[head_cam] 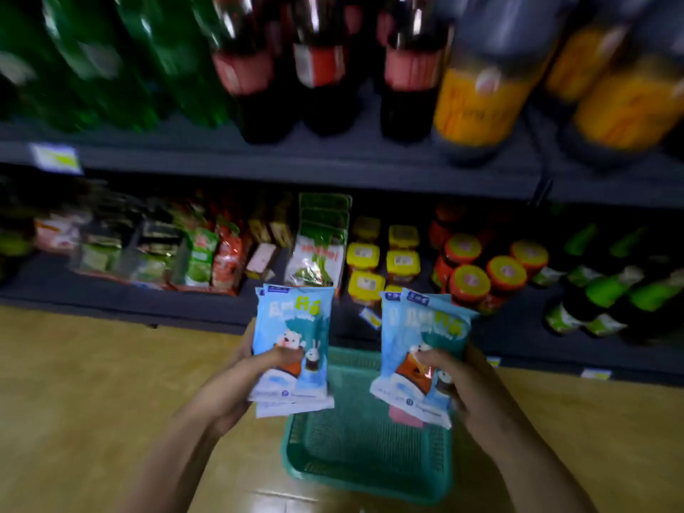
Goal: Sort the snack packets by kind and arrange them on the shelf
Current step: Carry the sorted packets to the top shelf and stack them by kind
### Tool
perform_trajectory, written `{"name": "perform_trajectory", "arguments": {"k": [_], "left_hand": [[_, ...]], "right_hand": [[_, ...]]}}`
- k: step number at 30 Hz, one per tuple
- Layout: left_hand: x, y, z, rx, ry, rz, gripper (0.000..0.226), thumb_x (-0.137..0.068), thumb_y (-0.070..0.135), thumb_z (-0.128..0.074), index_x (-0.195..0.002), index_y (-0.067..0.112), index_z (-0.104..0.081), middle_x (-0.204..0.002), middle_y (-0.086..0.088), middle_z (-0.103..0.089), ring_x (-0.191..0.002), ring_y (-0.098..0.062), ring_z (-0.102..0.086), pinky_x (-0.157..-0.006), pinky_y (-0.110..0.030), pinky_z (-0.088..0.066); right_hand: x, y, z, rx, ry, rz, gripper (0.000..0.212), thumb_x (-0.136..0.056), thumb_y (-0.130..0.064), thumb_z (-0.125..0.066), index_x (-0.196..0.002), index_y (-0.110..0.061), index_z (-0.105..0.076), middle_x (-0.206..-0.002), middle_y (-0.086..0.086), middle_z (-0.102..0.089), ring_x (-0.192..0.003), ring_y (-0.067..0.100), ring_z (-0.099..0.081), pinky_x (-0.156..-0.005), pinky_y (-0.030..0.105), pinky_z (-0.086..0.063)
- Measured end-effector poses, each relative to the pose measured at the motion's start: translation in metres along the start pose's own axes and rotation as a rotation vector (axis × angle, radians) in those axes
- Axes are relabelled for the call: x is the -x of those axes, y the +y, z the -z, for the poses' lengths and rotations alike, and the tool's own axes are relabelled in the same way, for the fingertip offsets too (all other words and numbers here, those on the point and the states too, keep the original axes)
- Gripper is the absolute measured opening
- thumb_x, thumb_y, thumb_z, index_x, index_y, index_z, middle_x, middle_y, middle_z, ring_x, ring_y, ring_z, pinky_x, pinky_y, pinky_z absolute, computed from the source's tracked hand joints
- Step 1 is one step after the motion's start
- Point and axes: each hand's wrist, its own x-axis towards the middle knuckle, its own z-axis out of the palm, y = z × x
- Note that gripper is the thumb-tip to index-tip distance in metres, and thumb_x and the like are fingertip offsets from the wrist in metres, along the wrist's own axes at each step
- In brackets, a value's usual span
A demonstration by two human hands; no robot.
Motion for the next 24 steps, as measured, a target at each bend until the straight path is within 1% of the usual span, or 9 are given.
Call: {"name": "perform_trajectory", "arguments": {"k": [2, 6, 8, 10, 13, 16, 19, 21, 24], "left_hand": [[0.039, 0.066, -0.003, 0.014, 0.018, -0.043, 0.067, -0.047, 0.016, -0.08, -0.11, 0.028, -0.06, -0.096, 0.002, -0.075, -0.08, -0.015, -0.072, -0.059, -0.021, -0.055], [0.114, 0.19, -0.009, 0.009, 0.016, -0.13, 0.06, -0.056, 0.011, -0.079, -0.111, 0.026, -0.061, -0.099, -0.001, -0.075, -0.081, -0.016, -0.072, -0.06, -0.022, -0.055], [0.153, 0.249, -0.011, 0.019, 0.025, -0.164, 0.055, -0.057, 0.012, -0.078, -0.109, 0.024, -0.062, -0.096, -0.002, -0.075, -0.078, -0.015, -0.072, -0.06, -0.021, -0.055], [0.191, 0.301, -0.01, 0.021, 0.025, -0.191, 0.054, -0.06, 0.012, -0.078, -0.11, 0.021, -0.061, -0.097, -0.003, -0.075, -0.079, -0.016, -0.072, -0.061, -0.022, -0.055], [0.244, 0.369, -0.004, 0.046, 0.061, -0.231, 0.053, -0.062, 0.011, -0.076, -0.113, 0.017, -0.06, -0.101, -0.006, -0.074, -0.082, -0.02, -0.072, -0.066, -0.029, -0.059], [0.288, 0.424, 0.01, 0.041, 0.081, -0.273, 0.045, -0.066, 0.021, -0.068, -0.11, 0.013, -0.062, -0.102, -0.008, -0.073, -0.084, -0.021, -0.071, -0.071, -0.03, -0.059], [0.318, 0.458, 0.034, -0.015, 0.097, -0.291, 0.014, -0.072, 0.025, -0.066, -0.08, 0.014, -0.067, -0.084, -0.001, -0.074, -0.077, -0.016, -0.07, -0.069, -0.025, -0.057], [0.328, 0.47, 0.056, -0.023, 0.114, -0.307, 0.02, -0.082, 0.022, -0.061, -0.065, 0.016, -0.068, -0.077, 0.0, -0.075, -0.07, -0.015, -0.071, -0.065, -0.022, -0.057], [0.335, 0.483, 0.093, -0.03, 0.108, -0.3, 0.014, -0.085, 0.021, -0.058, -0.079, 0.01, -0.066, -0.078, -0.002, -0.075, -0.066, -0.014, -0.071, -0.057, -0.021, -0.057]], "right_hand": [[0.035, -0.064, -0.017, 0.021, -0.03, 0.032, 0.025, -0.079, -0.007, -0.065, -0.096, -0.024, -0.064, -0.076, -0.011, -0.075, -0.067, 0.007, -0.071, -0.05, 0.021, -0.053], [0.099, -0.187, -0.051, 0.091, -0.064, 0.099, 0.027, -0.074, -0.015, -0.069, -0.097, -0.028, -0.068, -0.094, -0.001, -0.075, -0.091, 0.024, -0.069, -0.084, 0.045, -0.055], [0.129, -0.244, -0.072, 0.116, -0.114, 0.147, 0.024, -0.077, -0.013, -0.067, -0.093, -0.031, -0.07, -0.094, -0.006, -0.075, -0.09, 0.016, -0.069, -0.078, 0.039, -0.056], [0.157, -0.295, -0.094, 0.12, -0.15, 0.197, 0.023, -0.079, -0.008, -0.065, -0.085, -0.03, -0.071, -0.082, -0.015, -0.074, -0.075, 0.004, -0.068, -0.062, 0.024, -0.053], [0.197, -0.364, -0.127, 0.125, -0.227, 0.245, 0.023, -0.084, -0.005, -0.061, -0.092, -0.026, -0.067, -0.081, -0.018, -0.074, -0.072, 0.002, -0.069, -0.054, 0.017, -0.052], [0.231, -0.416, -0.162, 0.165, -0.281, 0.329, 0.025, -0.086, -0.013, -0.061, -0.103, -0.03, -0.062, -0.087, -0.019, -0.073, -0.079, 0.004, -0.07, -0.06, 0.022, -0.054], [0.251, -0.443, -0.197, 0.182, -0.284, 0.416, 0.029, -0.087, -0.015, -0.06, -0.11, -0.031, -0.057, -0.095, -0.017, -0.07, -0.085, 0.008, -0.068, -0.075, 0.03, -0.054], [0.26, -0.45, -0.221, 0.195, -0.274, 0.441, 0.032, -0.087, -0.014, -0.059, -0.116, -0.026, -0.055, -0.103, -0.013, -0.068, -0.095, 0.015, -0.065, -0.084, 0.037, -0.05], [0.264, -0.451, -0.253, 0.18, -0.242, 0.435, 0.034, -0.088, -0.011, -0.059, -0.12, -0.021, -0.055, -0.102, -0.009, -0.068, -0.096, 0.019, -0.064, -0.088, 0.042, -0.048]]}}
